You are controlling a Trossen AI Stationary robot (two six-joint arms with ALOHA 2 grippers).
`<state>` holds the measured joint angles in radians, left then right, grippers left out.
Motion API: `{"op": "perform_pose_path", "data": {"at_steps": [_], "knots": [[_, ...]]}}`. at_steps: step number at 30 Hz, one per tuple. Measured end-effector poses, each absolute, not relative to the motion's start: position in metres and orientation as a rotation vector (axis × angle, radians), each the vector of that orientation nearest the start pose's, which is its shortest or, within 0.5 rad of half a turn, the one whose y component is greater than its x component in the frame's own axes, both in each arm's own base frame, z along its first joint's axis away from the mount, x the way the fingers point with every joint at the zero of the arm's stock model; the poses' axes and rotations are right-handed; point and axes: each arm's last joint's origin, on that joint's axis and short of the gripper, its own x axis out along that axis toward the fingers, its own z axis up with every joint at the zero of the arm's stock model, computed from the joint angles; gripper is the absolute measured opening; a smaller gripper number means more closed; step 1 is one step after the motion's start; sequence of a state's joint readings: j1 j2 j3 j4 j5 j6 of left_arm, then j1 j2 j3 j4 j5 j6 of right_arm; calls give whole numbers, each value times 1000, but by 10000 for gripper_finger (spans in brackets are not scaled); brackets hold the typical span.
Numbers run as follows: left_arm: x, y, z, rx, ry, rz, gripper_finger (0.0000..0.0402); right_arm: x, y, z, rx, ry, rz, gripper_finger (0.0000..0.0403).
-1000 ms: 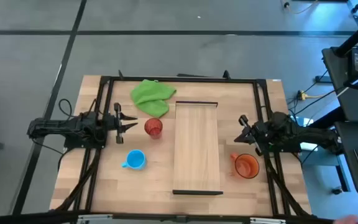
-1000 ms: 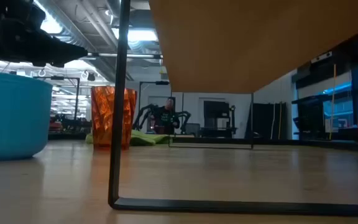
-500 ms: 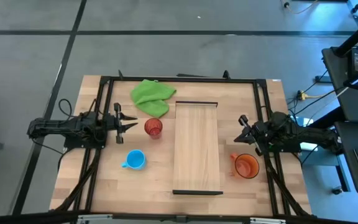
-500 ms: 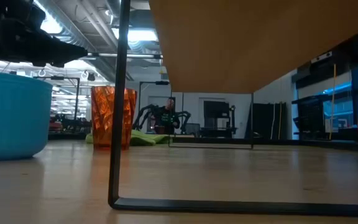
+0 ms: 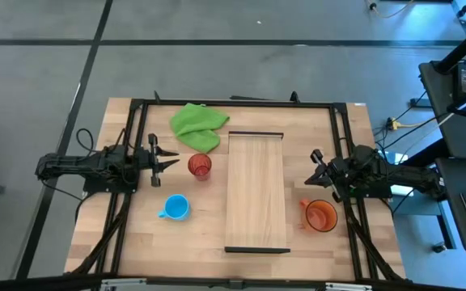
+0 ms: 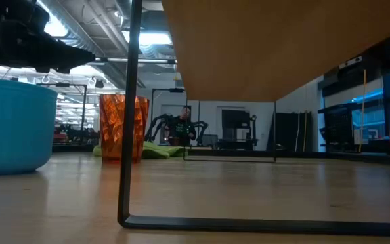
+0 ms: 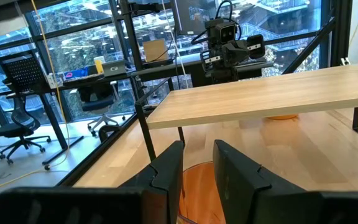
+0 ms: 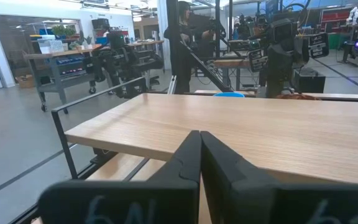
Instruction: Stack small to large cups/mugs on shelf
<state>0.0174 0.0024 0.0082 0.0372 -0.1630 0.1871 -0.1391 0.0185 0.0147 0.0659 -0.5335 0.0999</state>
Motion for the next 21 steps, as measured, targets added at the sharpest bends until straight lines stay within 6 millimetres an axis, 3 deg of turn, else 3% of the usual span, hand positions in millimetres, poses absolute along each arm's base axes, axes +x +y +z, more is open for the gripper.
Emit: {"op": "perform_pose_path", "data": {"at_steps": [9, 15, 21], "knots": [[97, 6, 170, 183, -26, 184, 84, 95, 2, 173, 74, -42, 397, 10], [97, 6, 170, 183, -26, 184, 84, 95, 2, 177, -153, -127, 385, 10], [97, 6, 170, 183, -26, 184, 84, 87, 2, 207, -348, -459, 323, 10]]}}
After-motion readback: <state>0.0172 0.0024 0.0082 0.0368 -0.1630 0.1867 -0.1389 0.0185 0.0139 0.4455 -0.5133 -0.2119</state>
